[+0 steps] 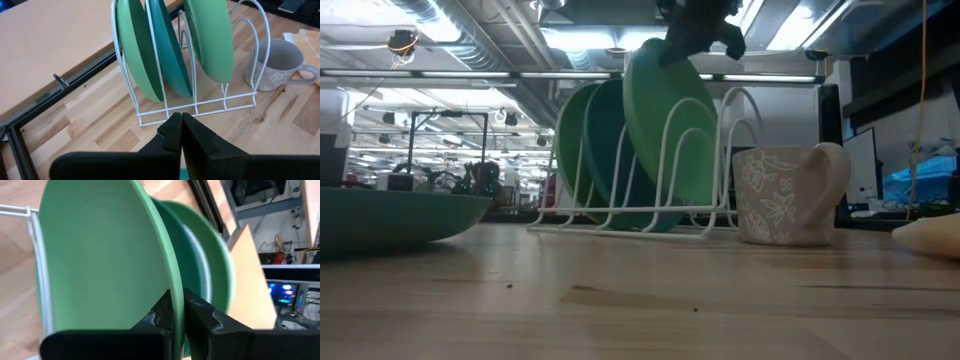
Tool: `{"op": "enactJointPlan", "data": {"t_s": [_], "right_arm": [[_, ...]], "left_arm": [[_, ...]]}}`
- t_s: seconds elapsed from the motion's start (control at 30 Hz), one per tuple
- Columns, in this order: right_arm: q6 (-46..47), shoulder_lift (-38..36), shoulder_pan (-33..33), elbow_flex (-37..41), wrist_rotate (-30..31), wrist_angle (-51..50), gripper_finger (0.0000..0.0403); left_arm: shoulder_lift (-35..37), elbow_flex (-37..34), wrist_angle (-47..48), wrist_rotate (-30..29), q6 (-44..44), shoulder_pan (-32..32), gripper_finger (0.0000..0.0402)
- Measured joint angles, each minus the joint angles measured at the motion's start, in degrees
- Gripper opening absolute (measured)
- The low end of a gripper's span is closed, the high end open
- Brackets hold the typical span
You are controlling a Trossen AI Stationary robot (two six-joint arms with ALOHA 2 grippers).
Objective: Sort dishes
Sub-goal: Put the green plate into the white dish rack
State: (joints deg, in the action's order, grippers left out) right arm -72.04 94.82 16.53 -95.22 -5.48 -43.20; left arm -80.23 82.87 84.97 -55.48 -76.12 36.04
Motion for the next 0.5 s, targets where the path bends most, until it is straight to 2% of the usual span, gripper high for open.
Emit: {"op": "enactJointPlan", "data": {"t_s": [0.37,0.5], "right_arm": [[2.1,0.0,0.0,1.7,0.6,0.1,0.0030],[4.4,0.0,0.0,1.7,2.6,0.1,0.0030]], "left_arm": [[0.0,0.0,-0.1,0.0,0.0,0.0,0.0001],[0.0,0.0,-0.1,0.0,0.0,0.0,0.0001]]}}
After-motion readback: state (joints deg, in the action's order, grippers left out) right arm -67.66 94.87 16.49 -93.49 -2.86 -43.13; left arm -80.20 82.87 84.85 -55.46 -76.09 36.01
